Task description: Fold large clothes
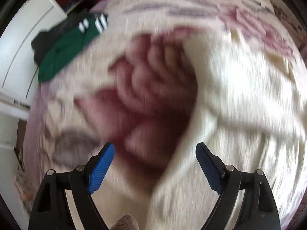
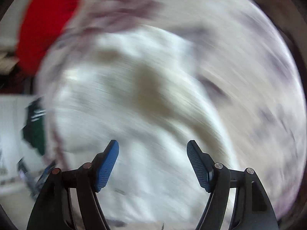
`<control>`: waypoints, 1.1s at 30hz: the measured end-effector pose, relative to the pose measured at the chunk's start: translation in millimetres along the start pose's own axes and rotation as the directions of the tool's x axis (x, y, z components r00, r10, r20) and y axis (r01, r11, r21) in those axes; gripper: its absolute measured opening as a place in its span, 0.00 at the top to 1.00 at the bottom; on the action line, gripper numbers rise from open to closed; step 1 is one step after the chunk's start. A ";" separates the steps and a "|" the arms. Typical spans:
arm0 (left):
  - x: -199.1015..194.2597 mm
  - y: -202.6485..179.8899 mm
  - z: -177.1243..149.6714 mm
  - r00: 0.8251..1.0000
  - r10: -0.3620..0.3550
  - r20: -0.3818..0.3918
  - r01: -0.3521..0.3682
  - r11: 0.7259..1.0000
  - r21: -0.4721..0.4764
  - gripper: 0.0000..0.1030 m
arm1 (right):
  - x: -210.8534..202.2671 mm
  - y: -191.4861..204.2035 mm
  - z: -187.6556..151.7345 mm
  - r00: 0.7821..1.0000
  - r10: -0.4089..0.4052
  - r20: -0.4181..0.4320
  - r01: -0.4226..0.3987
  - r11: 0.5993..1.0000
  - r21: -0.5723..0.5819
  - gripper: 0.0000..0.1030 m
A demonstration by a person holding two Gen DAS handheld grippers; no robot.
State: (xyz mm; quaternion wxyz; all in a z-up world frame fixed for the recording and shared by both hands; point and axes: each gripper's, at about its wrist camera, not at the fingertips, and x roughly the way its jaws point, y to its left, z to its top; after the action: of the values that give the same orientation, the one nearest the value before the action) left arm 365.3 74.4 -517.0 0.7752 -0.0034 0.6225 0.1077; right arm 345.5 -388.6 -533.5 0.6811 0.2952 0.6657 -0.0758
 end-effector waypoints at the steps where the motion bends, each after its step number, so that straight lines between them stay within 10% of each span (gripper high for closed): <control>1: 1.7 -0.6 -13.3 1.000 0.001 -0.016 -0.001 1.000 -0.006 0.16 | 6.0 -22.5 -13.7 0.999 -0.038 -0.011 0.039 0.999 0.038 0.27; 5: 12.9 -5.4 -57.8 0.996 0.027 -0.084 -0.027 1.000 0.002 0.16 | 62.5 -106.8 -71.9 0.965 -0.234 -0.122 0.247 0.964 0.103 0.30; 6: 13.4 -5.5 -64.4 0.996 0.034 -0.086 -0.034 0.999 0.007 0.16 | 73.7 -115.6 -81.2 0.969 -0.194 -0.151 0.213 0.969 0.127 0.39; 7: 13.6 -6.5 -69.2 0.996 0.047 -0.081 -0.045 0.999 0.019 0.16 | 82.4 -123.1 -91.3 0.974 -0.161 -0.160 0.187 0.969 0.159 0.71; 10: 12.2 -5.6 -80.0 0.994 0.078 -0.077 -0.076 0.997 0.028 0.16 | 70.4 -122.3 -101.5 0.975 -0.216 -0.060 0.222 0.965 0.138 0.87; 15: 8.4 0.3 -88.6 0.993 0.080 -0.084 -0.079 0.997 0.014 0.16 | 68.4 -138.3 -93.8 0.974 -0.216 -0.070 0.225 0.962 0.153 0.87; 19: 5.9 2.4 -94.6 0.994 0.073 -0.085 -0.073 0.997 0.008 0.16 | 60.0 -136.3 -89.6 0.968 -0.221 -0.121 0.238 0.959 0.152 0.55; 22: 1.3 0.4 -92.4 0.994 0.095 -0.061 -0.093 0.995 0.029 0.16 | 35.3 -122.1 -95.3 0.988 -0.135 -0.074 0.147 0.970 0.195 0.53; 27: -9.2 -6.2 -43.5 0.970 0.230 0.074 -0.234 0.971 0.046 0.15 | 21.5 -24.0 -72.8 0.995 0.075 -0.065 -0.071 0.995 0.068 0.52; 33: 2.4 -17.6 90.6 0.956 0.212 0.201 -0.214 0.977 -0.010 0.00 | 41.8 179.5 16.9 0.978 0.205 -0.047 -0.209 0.937 -0.280 0.48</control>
State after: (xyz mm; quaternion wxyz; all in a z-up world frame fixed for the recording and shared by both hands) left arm 456.2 70.2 -501.2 0.8180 0.0791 0.5382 0.1868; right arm 453.4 -238.8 -520.3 0.7148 0.2638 0.6407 0.0948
